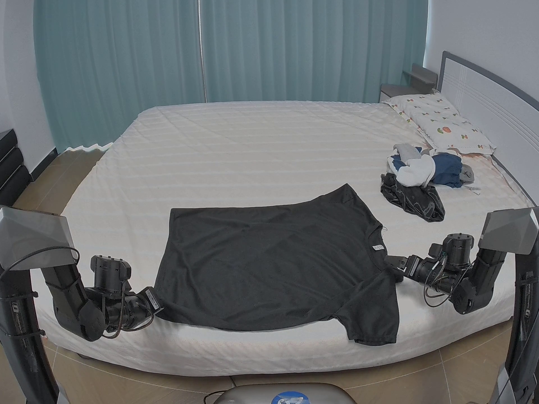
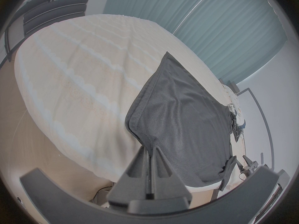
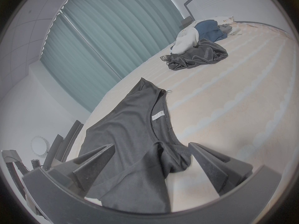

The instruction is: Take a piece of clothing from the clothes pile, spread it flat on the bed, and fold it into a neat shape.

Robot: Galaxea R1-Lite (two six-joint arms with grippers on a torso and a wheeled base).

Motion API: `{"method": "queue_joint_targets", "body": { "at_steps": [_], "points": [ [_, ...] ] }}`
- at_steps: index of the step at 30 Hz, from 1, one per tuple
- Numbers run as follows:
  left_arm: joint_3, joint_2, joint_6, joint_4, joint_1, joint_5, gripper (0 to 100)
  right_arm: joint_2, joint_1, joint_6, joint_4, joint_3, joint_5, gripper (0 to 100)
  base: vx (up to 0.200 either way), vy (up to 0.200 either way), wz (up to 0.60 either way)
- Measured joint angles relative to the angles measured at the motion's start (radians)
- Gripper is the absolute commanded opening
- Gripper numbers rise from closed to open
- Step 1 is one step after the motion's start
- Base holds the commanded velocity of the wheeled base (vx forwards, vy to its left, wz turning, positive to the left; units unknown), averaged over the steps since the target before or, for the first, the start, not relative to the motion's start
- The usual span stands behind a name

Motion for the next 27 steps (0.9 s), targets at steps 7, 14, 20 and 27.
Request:
{"method": "queue_joint_targets", "body": {
  "at_steps": [7,14,20,27],
  "points": [
    [0.000,0.000,0.000,0.000,0.001,0.000,0,-0.056,-0.037,-0.010,-0.013,0.137,0.077,100,0.000,0.000,0.00],
    [-0.001,0.000,0.000,0.000,0.002,0.000,0,-0.058,-0.019,-0.083,-0.076,0.264,0.155,100,0.000,0.000,0.00],
    [-0.001,-0.001,0.000,0.000,0.002,0.000,0,-0.011,0.033,-0.109,-0.087,0.271,0.156,100,0.000,0.000,0.00],
    [-0.001,0.000,0.000,0.000,0.003,0.000,0,0.024,0.048,-0.113,-0.097,0.249,0.154,100,0.000,0.000,0.00]
  ]
}}
